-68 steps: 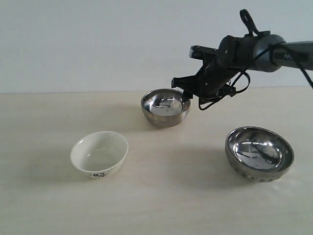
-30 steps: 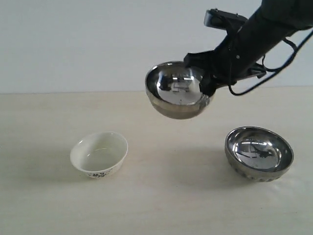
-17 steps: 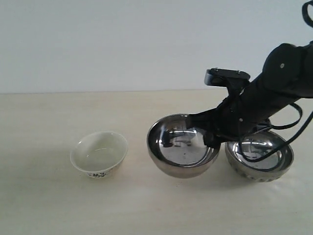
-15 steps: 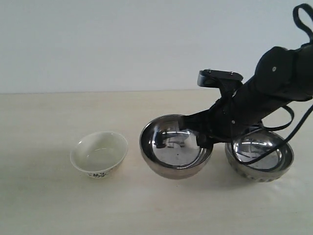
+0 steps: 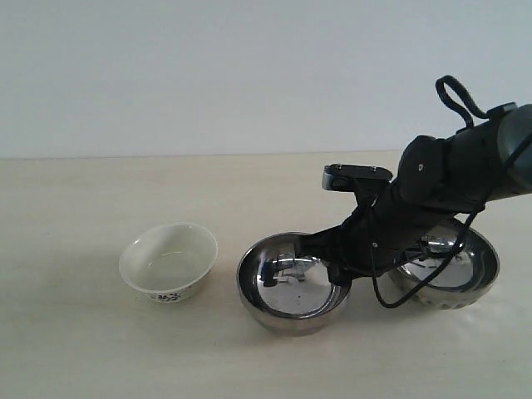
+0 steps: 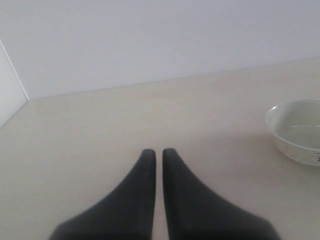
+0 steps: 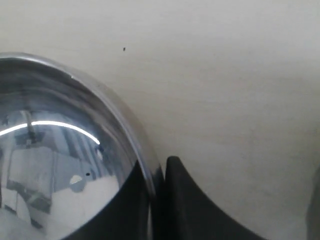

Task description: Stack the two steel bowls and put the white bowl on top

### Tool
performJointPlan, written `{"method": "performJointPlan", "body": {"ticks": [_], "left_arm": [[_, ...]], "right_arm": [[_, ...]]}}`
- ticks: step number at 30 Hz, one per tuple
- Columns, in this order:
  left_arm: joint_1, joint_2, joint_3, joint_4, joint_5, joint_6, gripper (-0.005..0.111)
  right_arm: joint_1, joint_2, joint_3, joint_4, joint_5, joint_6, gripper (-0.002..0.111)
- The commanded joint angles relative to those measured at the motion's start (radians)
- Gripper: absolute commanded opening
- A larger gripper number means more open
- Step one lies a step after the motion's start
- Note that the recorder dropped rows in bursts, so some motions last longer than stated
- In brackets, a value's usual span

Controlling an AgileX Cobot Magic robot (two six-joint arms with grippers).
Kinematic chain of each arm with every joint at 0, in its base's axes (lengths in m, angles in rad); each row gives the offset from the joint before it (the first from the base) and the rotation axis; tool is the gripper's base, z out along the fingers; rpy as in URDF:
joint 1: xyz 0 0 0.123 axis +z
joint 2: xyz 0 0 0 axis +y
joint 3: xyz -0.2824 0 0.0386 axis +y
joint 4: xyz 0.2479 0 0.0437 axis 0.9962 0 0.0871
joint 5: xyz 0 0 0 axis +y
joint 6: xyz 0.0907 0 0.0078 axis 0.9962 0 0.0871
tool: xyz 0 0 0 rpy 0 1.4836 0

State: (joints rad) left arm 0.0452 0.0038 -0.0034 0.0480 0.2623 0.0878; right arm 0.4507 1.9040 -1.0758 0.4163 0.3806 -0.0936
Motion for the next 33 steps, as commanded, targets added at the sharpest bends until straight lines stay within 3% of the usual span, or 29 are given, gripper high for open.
{"method": "performJointPlan", "body": {"ticks": [1, 13, 33], "left_arm": [[0.002, -0.004, 0.003, -0.007, -0.007, -0.010, 0.004], [0.002, -0.004, 0.003, -0.007, -0.007, -0.010, 0.004], [0.002, -0.004, 0.003, -0.007, -0.007, -0.010, 0.004]], "right_arm": [[0.000, 0.004, -0.003, 0.031, -0.056, -0.002, 0.000], [0.000, 0.004, -0.005, 0.098, -0.130, -0.002, 0.000], [-0.002, 0.094, -0.066, 0.104, -0.094, -0.001, 0.003]]}}
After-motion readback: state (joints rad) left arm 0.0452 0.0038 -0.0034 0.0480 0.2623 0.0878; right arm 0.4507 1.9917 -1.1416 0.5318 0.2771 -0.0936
